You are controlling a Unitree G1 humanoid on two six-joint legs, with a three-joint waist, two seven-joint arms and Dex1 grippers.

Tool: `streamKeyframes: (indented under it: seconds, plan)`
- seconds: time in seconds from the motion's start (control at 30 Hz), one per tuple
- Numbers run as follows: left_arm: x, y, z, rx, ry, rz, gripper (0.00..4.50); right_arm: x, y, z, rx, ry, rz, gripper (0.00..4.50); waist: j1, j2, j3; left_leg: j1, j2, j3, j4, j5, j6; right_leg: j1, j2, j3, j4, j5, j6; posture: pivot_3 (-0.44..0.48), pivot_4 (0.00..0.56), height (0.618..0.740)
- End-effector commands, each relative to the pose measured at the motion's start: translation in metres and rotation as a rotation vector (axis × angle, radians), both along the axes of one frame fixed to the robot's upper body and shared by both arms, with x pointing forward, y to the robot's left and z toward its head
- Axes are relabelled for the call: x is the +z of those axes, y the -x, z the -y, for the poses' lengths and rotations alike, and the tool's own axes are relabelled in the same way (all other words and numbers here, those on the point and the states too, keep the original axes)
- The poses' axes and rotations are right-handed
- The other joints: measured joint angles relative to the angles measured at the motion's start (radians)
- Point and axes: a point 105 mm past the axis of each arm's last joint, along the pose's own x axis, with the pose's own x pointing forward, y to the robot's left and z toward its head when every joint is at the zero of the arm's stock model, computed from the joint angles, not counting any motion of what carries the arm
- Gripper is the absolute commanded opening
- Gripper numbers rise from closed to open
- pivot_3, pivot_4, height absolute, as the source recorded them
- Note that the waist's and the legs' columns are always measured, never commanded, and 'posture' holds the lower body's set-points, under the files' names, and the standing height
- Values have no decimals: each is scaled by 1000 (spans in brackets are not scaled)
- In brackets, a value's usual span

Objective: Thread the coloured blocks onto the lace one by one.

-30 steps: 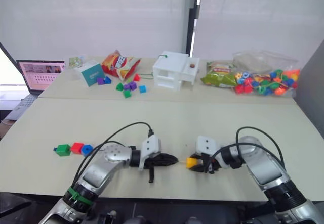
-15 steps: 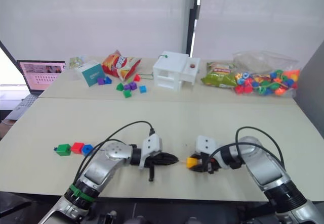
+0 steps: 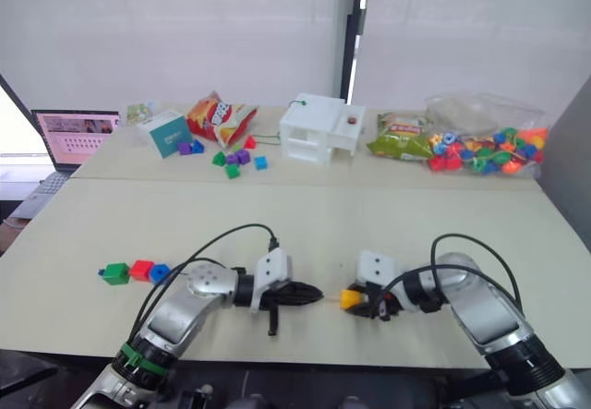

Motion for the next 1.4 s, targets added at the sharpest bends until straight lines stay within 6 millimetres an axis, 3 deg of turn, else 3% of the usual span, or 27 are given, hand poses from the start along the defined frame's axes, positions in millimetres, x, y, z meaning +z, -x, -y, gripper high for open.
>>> streamKeyframes:
  seconds: [0.03, 0.37, 0.87, 1.4]
  plan:
    - [12, 6, 6, -32, 35, 32, 0, -7, 7, 4, 1, 28, -37, 1279, 1, 0, 0, 0, 0, 0, 0, 0, 0, 0, 0, 0, 0, 0, 0, 0, 150, 740]
    - [15, 7, 17, -41, 64, 33, 0, -4, 10, -1, 18, 20, -38, 1279, 1, 0, 0, 0, 0, 0, 0, 0, 0, 0, 0, 0, 0, 0, 0, 0, 150, 740]
    - [11, 19, 54, -172, 77, 5, 0, -1, 9, -7, 8, 4, -34, 1279, 23, 0, 0, 0, -1, 0, 4, 0, 1, 3, -1, -1, -1, 1, 2, 0, 150, 740]
    - [3, 14, 22, -101, 97, -35, 0, 3, 14, -8, -38, -12, -50, 1279, 16, 0, 0, -2, 0, -1, 6, -1, 2, 1, 0, 0, 0, 1, 2, 0, 150, 740]
